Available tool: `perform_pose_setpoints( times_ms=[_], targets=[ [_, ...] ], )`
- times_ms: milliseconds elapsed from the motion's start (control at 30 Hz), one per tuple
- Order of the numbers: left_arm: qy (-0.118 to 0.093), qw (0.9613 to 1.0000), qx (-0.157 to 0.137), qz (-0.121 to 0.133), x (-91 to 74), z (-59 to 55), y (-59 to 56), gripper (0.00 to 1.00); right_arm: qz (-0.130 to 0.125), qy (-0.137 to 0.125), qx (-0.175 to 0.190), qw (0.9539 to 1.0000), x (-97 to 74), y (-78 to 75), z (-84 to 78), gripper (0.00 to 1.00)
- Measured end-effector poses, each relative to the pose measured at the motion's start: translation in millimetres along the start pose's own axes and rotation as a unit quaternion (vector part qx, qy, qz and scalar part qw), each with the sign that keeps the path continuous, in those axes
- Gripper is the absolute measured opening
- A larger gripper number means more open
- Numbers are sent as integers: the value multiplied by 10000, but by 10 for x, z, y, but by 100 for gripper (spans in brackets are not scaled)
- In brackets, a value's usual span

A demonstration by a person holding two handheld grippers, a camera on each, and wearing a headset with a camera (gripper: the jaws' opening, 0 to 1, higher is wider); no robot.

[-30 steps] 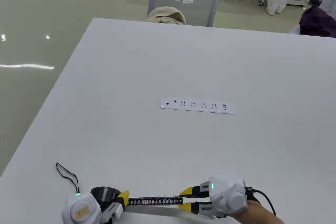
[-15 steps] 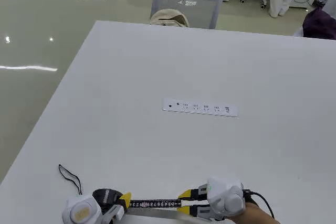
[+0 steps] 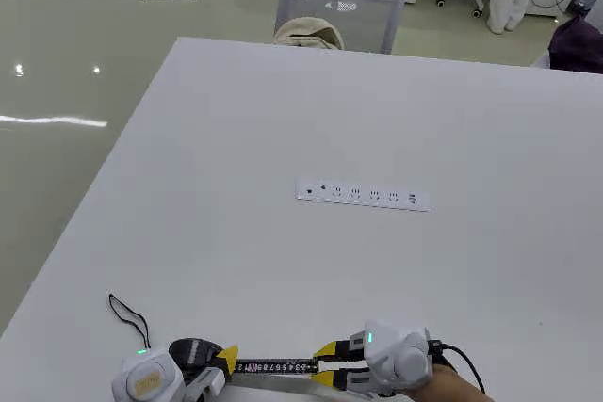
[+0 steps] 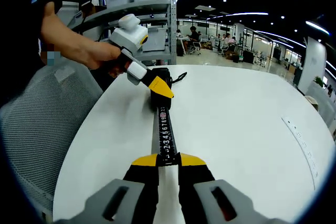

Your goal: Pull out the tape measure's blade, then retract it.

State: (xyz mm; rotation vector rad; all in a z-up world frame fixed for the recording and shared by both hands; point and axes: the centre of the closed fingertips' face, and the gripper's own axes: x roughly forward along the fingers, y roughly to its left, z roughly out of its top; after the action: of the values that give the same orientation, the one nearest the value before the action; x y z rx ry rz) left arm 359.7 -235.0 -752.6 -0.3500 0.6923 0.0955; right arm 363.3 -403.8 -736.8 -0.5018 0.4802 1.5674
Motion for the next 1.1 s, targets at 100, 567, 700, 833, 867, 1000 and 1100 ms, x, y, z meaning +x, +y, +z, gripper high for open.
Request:
perform_pose_setpoints(
  times_ms=[100, 567, 700, 833, 867, 1000, 1100],
  targets=[
    [-5, 10000, -6, -3, 2, 0, 1, 65, 5, -4, 7, 10000, 12, 3, 5, 11],
    [19, 10000, 24, -6, -4, 0, -11, 65, 30, -15, 50, 10000, 78, 15, 56, 11],
    [22, 10000, 29, -4, -6, 1, -12, 65, 45, -21, 52, 10000, 108, 23, 77, 11],
    [22, 10000, 18, -14, -8, 2, -7, 65, 58, -15, 66, 10000, 130, 25, 82, 11],
    [22, 10000, 18, -15, -7, 1, -5, 65, 63, -15, 67, 10000, 134, 26, 81, 11],
    [27, 10000, 12, -27, -5, 0, -5, 65, 80, -13, 75, 9999, 155, 33, 91, 11],
    [22, 10000, 13, -23, -5, -2, -7, 65, 82, -18, 91, 9999, 177, 29, 89, 11]
  ],
)
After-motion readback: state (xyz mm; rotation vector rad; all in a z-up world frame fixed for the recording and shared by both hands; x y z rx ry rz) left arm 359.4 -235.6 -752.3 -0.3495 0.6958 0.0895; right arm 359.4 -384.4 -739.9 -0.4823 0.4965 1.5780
